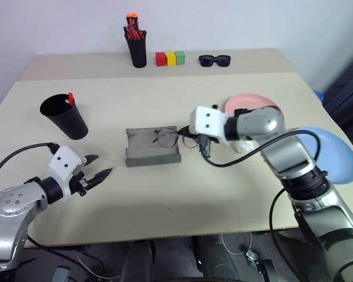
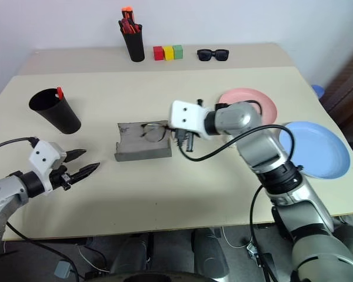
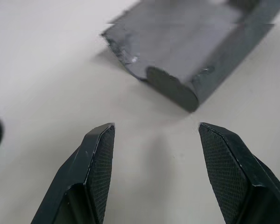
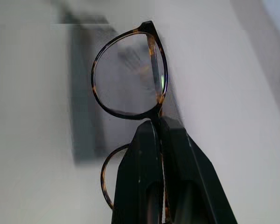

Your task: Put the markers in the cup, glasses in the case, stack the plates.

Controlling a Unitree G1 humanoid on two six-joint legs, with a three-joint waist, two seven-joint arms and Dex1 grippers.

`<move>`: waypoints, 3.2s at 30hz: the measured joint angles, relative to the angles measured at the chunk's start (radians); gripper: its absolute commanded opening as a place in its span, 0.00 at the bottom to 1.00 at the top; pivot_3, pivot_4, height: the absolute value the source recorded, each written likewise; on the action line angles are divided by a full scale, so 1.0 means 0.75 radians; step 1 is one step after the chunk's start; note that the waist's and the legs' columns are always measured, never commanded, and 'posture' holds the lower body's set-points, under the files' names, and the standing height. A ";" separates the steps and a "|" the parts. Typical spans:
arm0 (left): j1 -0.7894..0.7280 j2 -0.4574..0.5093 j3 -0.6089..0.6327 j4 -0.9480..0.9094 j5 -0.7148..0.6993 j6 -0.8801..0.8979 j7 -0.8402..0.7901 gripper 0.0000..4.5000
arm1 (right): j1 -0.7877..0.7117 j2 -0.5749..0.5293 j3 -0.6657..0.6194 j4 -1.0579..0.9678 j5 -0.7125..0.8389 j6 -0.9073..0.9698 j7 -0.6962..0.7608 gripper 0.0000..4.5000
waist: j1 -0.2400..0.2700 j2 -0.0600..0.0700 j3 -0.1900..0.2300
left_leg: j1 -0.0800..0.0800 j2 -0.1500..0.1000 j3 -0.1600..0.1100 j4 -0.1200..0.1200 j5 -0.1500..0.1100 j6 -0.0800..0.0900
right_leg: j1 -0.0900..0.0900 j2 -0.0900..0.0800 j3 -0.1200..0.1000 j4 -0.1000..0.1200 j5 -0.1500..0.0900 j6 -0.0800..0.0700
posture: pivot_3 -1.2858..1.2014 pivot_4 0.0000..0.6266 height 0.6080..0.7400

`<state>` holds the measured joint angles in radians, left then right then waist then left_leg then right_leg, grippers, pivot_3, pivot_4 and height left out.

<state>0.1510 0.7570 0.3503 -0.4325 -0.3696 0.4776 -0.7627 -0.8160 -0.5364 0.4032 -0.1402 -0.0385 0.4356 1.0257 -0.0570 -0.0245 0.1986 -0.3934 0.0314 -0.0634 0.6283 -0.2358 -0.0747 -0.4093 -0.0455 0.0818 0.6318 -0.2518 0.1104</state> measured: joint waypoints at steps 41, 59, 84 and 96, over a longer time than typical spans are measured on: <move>-0.351 -0.068 -0.131 0.078 -0.094 0.221 0.129 0.22 | 0.021 0.167 -0.038 0.060 -0.031 -0.018 -0.042 0.78 | 0.004 -0.001 -0.001 | 0.000 0.000 -0.002 -0.002 0.000 0.000 | 0.001 0.001 -0.002 0.000 0.003 0.005 | 0.52 0.24 1.00; -1.372 -0.337 -0.714 1.144 0.164 0.243 -0.111 0.02 | 0.760 -0.145 -0.398 -0.426 0.175 0.072 -0.157 0.78 | -0.008 -0.001 -0.001 | -0.002 -0.001 -0.004 -0.001 0.000 0.001 | -0.001 0.004 -0.001 0.001 0.003 0.007 | 0.52 0.24 1.00; -0.776 -0.128 -0.633 0.394 0.148 0.038 -0.334 0.02 | 0.362 -0.193 -0.367 0.037 0.016 0.243 -0.407 0.78 | 0.017 -0.001 0.000 | -0.002 -0.001 -0.002 0.001 0.000 0.001 | 0.000 0.001 0.000 0.000 0.000 0.002 | 0.52 0.24 1.00; -0.545 -0.133 -0.452 0.098 0.095 0.061 -0.131 0.00 | 0.007 -0.058 -0.240 0.858 -0.130 0.029 -0.526 0.66 | 0.014 0.000 0.000 | -0.002 -0.001 -0.001 0.001 0.000 0.001 | 0.000 0.001 0.000 0.000 0.003 0.006 | 0.52 0.24 1.00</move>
<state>-0.2577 0.6576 0.0112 -0.3591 -0.2981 0.5235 -0.8606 -0.8109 -0.5795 0.2232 0.5036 -0.1361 0.4571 0.6312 -0.0467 -0.0247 0.1986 -0.3947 0.0308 -0.0642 0.6288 -0.2360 -0.0741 -0.4092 -0.0450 0.0818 0.6315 -0.2497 0.1152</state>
